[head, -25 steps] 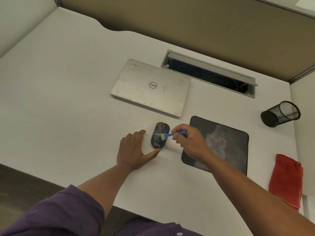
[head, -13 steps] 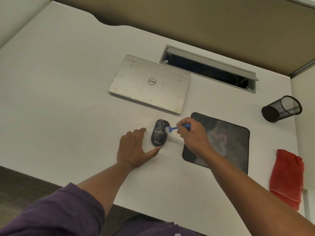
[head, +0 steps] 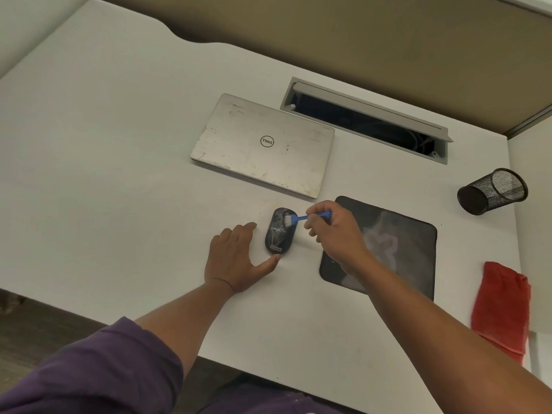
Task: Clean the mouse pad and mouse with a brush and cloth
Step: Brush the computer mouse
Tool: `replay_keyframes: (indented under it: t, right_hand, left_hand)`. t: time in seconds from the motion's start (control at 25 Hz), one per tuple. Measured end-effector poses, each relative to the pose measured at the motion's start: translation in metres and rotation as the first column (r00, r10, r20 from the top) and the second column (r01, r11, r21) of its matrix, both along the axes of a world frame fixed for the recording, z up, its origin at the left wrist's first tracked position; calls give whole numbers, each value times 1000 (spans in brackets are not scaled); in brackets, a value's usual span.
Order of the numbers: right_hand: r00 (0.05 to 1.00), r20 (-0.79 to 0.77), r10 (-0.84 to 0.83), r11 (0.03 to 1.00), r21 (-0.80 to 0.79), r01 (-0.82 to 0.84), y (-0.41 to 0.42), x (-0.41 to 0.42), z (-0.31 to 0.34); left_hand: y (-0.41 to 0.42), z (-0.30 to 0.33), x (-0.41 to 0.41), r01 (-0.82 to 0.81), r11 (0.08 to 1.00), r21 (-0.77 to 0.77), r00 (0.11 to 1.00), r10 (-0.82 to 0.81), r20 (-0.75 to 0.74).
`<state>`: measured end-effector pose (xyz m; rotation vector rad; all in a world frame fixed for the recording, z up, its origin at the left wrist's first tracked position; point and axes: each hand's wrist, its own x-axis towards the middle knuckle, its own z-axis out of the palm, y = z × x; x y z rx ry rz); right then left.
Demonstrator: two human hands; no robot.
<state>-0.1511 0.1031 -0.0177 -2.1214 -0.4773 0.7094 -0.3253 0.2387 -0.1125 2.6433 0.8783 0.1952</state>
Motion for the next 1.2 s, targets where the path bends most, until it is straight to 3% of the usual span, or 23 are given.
replay_keyframes:
  t: [0.04, 0.12, 0.2, 0.32, 0.44, 0.6, 0.72, 0.84, 0.96, 1.08, 1.2]
  right_hand:
    - [1000, -25, 18, 1000, -19, -18, 0, 1, 0]
    - [998, 65, 2, 997, -79, 3, 0, 3, -1]
    - [993, 113, -45, 998, -36, 49, 0, 7, 0]
    - [1000, -6, -28, 1000, -2, 28, 2, 9, -1]
    - [995, 80, -65, 996, -54, 69, 2, 14, -2]
    - [993, -98, -70, 997, 28, 73, 3, 16, -8]
    - [993, 10, -114, 993, -32, 114, 2, 18, -11]
    - [994, -74, -84, 995, 47, 88, 3, 17, -13]
    - [996, 24, -81, 996, -33, 82, 3, 17, -15]
    - [999, -19, -26, 999, 33, 27, 4, 17, -16]
    - [989, 140, 51, 996, -79, -40, 4, 17, -17]
  left_hand:
    - [0, 0, 0, 2, 1000, -3, 1000, -2, 3]
    - [-1, -1, 0, 6, 1000, -3, 1000, -6, 5]
    - [-1, 0, 0, 2, 1000, 1, 1000, -2, 4]
    - [-1, 0, 0, -1, 1000, 1, 1000, 1, 0]
    - [-1, 0, 0, 0, 1000, 3, 1000, 0, -5]
    - [0, 0, 1, 2, 1000, 10, 1000, -1, -20]
    - [-1, 0, 1, 1, 1000, 15, 1000, -1, -10]
    - [-1, 0, 1, 3, 1000, 16, 1000, -3, -15]
    - [-1, 0, 1, 2, 1000, 20, 1000, -1, -18]
    - [0, -1, 1, 2, 1000, 20, 1000, -2, -13]
    - [-1, -2, -1, 1, 1000, 17, 1000, -1, -15]
